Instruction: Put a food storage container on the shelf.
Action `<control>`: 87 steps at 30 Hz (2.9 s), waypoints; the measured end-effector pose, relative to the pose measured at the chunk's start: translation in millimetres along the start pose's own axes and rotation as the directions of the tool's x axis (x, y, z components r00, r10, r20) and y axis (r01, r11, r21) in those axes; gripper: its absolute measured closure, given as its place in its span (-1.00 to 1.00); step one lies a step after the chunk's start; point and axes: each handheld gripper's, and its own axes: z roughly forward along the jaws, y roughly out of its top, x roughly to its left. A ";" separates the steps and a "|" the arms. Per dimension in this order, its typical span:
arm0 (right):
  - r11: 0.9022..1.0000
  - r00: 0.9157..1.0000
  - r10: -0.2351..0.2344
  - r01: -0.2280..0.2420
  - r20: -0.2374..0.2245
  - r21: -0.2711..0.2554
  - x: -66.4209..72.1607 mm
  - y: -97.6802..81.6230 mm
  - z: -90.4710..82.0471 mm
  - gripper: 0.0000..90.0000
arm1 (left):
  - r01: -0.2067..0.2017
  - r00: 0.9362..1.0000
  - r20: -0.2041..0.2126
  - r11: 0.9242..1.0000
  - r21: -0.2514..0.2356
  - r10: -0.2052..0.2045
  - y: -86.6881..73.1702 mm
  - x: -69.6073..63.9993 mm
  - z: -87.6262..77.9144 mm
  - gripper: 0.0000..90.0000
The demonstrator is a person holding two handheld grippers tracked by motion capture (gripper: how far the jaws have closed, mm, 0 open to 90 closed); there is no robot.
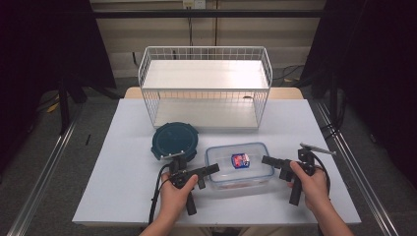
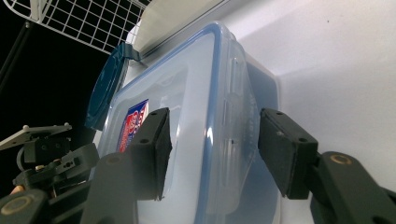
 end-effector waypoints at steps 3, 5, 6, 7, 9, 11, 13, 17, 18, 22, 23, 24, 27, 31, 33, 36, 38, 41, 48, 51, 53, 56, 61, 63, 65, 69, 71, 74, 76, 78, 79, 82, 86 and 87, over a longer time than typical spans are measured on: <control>1.000 1.000 0.004 -0.004 0.000 0.001 0.1 -0.2 -0.1 0.00 | 0.001 1.000 0.003 1.000 0.005 -0.001 -0.8 0.4 1.8 -0.30; 1.000 1.000 0.007 -0.007 -0.002 0.000 0.3 -0.2 -0.1 0.01 | 0.006 1.000 -0.005 1.000 0.003 -0.006 -1.3 0.0 2.7 -0.35; 1.000 1.000 0.009 -0.009 -0.003 -0.002 0.3 -0.3 0.0 0.01 | 0.004 1.000 -0.002 1.000 0.004 -0.004 -1.2 0.1 2.8 -0.35; 1.000 1.000 0.014 -0.014 -0.006 -0.001 0.3 -0.3 0.0 0.01 | 0.004 1.000 -0.003 1.000 0.004 -0.004 -1.1 0.1 2.8 -0.34; 1.000 1.000 0.019 -0.019 -0.006 -0.002 0.2 -0.3 -0.1 0.01 | -0.001 1.000 0.002 1.000 -0.007 0.001 -0.3 -0.1 0.6 -0.30; 1.000 1.000 0.024 -0.024 -0.007 -0.003 0.8 -0.4 -0.3 0.01 | 0.023 1.000 -0.008 0.999 -0.026 -0.023 2.1 -1.1 -4.1 -0.06; 1.000 1.000 0.022 -0.022 -0.006 -0.004 1.2 -0.5 -0.6 0.02 | 0.045 0.999 0.005 0.999 -0.027 -0.045 2.4 1.9 -4.6 -0.02; 1.000 1.000 0.030 -0.030 -0.001 -0.003 0.7 -0.7 -0.7 0.02 | 0.074 0.997 0.011 0.997 -0.032 -0.074 2.6 2.9 -5.7 0.07; 0.999 0.999 0.039 -0.039 -0.007 -0.004 -0.5 -1.1 -0.1 0.02 | 0.076 0.997 0.019 0.997 -0.027 -0.076 2.7 3.7 -6.3 0.07; 0.999 0.999 0.037 -0.037 -0.010 0.000 -1.9 -0.4 0.2 0.02 | 0.082 0.997 0.018 0.997 -0.006 -0.082 0.8 5.1 -6.3 0.01; 0.999 0.999 0.035 -0.035 -0.015 -0.001 -2.8 -0.4 0.2 0.02 | 0.083 0.996 0.029 0.997 -0.001 -0.082 -0.6 4.8 -6.6 -0.03; 0.999 0.999 0.035 -0.035 -0.015 -0.001 -2.8 -0.4 0.2 0.02 | 0.079 0.996 0.031 0.997 0.007 -0.079 -0.9 4.9 -7.4 -0.03; 0.999 0.999 0.033 -0.033 -0.019 -0.006 -3.1 -1.0 0.1 0.02 | 0.077 0.997 0.023 0.997 0.008 -0.077 -2.1 3.1 -7.8 -0.03; 0.999 0.999 0.039 -0.039 -0.005 0.002 -1.2 -1.1 -0.9 0.03 | 0.081 0.996 0.020 0.997 0.011 -0.082 -1.2 2.8 -8.1 0.00; 0.999 0.999 0.044 -0.044 -0.004 0.003 -0.8 -1.6 -1.8 0.03 | 0.086 0.996 0.024 0.996 0.007 -0.086 -1.2 2.7 -7.8 0.02; 0.999 0.999 0.054 -0.054 -0.002 0.008 -1.1 -1.9 -2.6 0.03 | 0.087 0.996 0.019 0.996 0.015 -0.088 -0.7 2.2 -8.4 0.03; 0.999 0.999 0.054 -0.054 -0.001 0.007 -0.4 -2.0 -3.2 0.04 | 0.089 0.996 0.016 0.996 0.021 -0.089 0.1 2.4 -9.0 0.04; 0.998 0.998 0.057 -0.057 -0.005 0.002 0.7 -1.7 -4.9 0.08 | 0.105 0.994 0.020 0.994 0.023 -0.105 0.9 2.0 -10.5 0.06; 0.997 0.997 0.070 -0.071 -0.023 -0.024 1.5 -1.2 -7.9 0.16 | 0.105 0.994 0.022 0.994 0.029 -0.106 2.3 0.2 -13.1 0.12; 0.996 0.996 0.082 -0.083 -0.024 -0.030 1.6 -1.2 -8.0 0.16 | 0.110 0.993 0.033 0.994 0.027 -0.111 3.1 -0.1 -15.0 0.18; 0.996 0.996 0.082 -0.083 -0.024 -0.038 2.2 -0.7 -8.6 0.17 | 0.099 0.994 0.033 0.995 0.020 -0.099 3.1 -2.3 -14.8 0.20; 0.995 0.997 0.076 -0.078 -0.023 -0.057 3.0 -0.3 -9.1 0.17 | 0.097 0.994 0.042 0.995 0.015 -0.098 3.0 -4.2 -15.1 0.23; 0.990 0.993 0.099 -0.105 -0.068 -0.090 4.6 -0.1 -12.1 0.24 | 0.079 0.996 0.047 0.997 -0.003 -0.079 6.4 -4.5 -18.2 0.23; 0.989 0.992 0.099 -0.107 -0.083 -0.104 5.7 0.5 -13.6 0.26 | 0.084 0.995 0.054 0.996 -0.017 -0.083 7.6 -5.5 -18.8 0.23; 0.984 0.989 0.102 -0.116 -0.108 -0.132 6.9 0.6 -14.5 0.29 | 0.092 0.994 0.066 0.996 -0.020 -0.091 8.2 -6.2 -19.7 0.23; 0.979 0.987 0.092 -0.114 -0.134 -0.171 8.7 0.9 -16.7 0.32 | 0.093 0.994 0.064 0.995 -0.022 -0.092 10.3 -8.2 -21.3 0.23; 0.977 0.985 0.093 -0.118 -0.146 -0.180 8.8 0.7 -16.7 0.32 | 0.093 0.992 0.084 0.995 -0.029 -0.090 11.1 -8.0 -22.0 0.23; 0.973 0.981 0.099 -0.130 -0.166 -0.189 10.5 1.1 -17.7 0.33 | 0.098 0.991 0.091 0.994 -0.039 -0.094 15.3 -11.8 -25.0 0.24; 0.972 0.979 0.099 -0.134 -0.179 -0.195 13.2 2.2 -19.1 0.33 | 0.085 0.992 0.094 0.996 -0.042 -0.080 17.4 -14.8 -28.0 0.24; 0.969 0.979 0.088 -0.127 -0.186 -0.211 16.5 3.4 -19.7 0.33 | 0.074 0.994 0.084 0.997 -0.037 -0.071 20.5 -17.6 -30.8 0.24; 0.970 0.979 0.078 -0.118 -0.187 -0.214 18.4 4.5 -19.9 0.33 | 0.078 0.991 0.113 0.996 -0.050 -0.072 22.4 -17.7 -31.8 0.24; 0.968 0.977 0.068 -0.113 -0.201 -0.222 24.8 7.2 -19.2 0.34 | 0.076 0.992 0.107 0.996 -0.056 -0.070 28.7 -19.5 -37.6 0.24; 0.967 0.971 0.061 -0.115 -0.233 -0.227 33.4 10.4 -15.0 0.34 | 0.069 0.993 0.106 0.994 -0.079 -0.061 39.6 -25.0 -47.8 0.25; 0.967 0.969 0.063 -0.119 -0.238 -0.227 35.6 11.0 -14.5 0.34 | 0.060 0.992 0.118 0.995 -0.075 -0.051 42.0 -25.5 -50.1 0.26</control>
